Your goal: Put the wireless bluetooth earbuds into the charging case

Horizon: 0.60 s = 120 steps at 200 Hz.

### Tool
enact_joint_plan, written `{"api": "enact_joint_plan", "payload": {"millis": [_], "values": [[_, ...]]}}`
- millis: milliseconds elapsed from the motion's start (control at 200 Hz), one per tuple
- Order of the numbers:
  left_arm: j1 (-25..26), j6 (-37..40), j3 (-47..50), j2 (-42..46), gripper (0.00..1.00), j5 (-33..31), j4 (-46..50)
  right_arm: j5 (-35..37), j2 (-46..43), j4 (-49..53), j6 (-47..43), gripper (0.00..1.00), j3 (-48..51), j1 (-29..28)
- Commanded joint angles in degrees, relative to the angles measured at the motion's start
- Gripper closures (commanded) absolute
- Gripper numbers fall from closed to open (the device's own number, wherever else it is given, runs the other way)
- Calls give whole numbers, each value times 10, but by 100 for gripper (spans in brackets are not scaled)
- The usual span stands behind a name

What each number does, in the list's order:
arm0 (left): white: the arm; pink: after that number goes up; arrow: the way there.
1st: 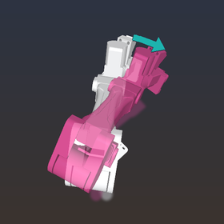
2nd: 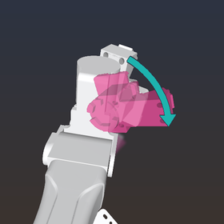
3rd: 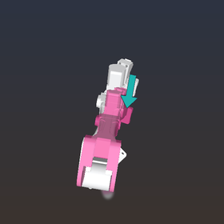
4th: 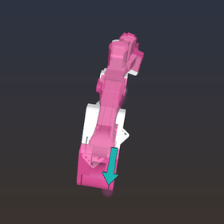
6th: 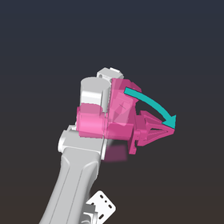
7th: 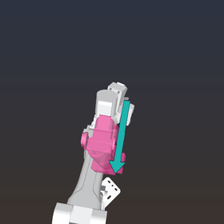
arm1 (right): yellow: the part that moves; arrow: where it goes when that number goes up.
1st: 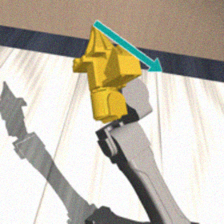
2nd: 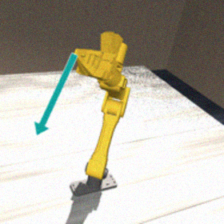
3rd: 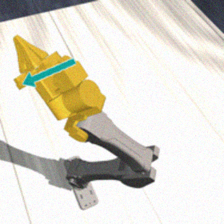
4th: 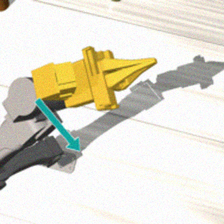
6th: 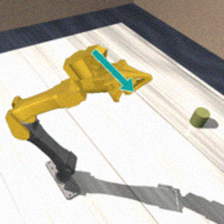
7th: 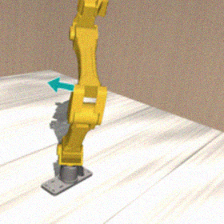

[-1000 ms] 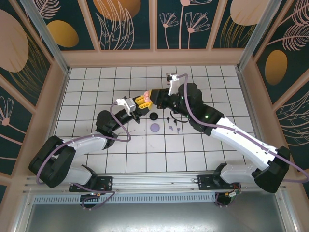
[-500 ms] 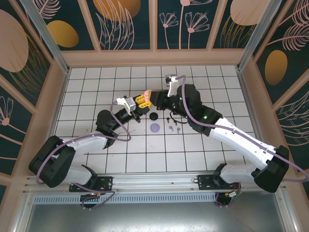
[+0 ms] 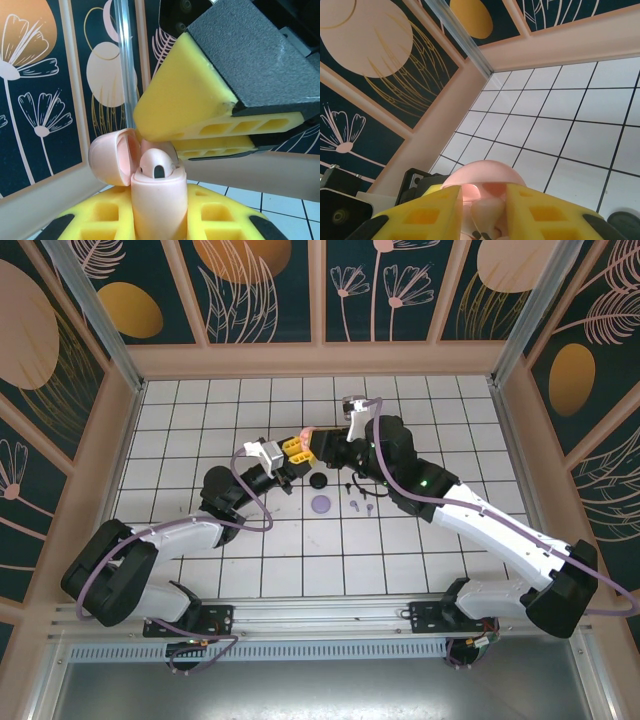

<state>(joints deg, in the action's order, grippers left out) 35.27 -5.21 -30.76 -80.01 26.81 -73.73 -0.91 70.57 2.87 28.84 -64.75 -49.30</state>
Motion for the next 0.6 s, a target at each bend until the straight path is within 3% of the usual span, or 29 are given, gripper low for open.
{"api": "enact_joint_plan", "payload": {"millis": [0, 155, 245, 315, 596], "values": [[4, -9, -18, 0, 100, 11, -37, 15, 8, 6, -6, 69, 5, -4], [6, -10, -17, -1, 100, 11, -38, 15, 11, 9, -8, 63, -1, -4], [6, -10, -18, -3, 100, 11, -38, 15, 9, 12, -8, 48, -7, -4], [6, -10, -18, -4, 100, 11, -38, 28, 4, 18, -10, 42, -17, -4], [7, -9, -15, -11, 100, 10, -37, 44, -40, 64, -11, 34, -60, 1]]}}
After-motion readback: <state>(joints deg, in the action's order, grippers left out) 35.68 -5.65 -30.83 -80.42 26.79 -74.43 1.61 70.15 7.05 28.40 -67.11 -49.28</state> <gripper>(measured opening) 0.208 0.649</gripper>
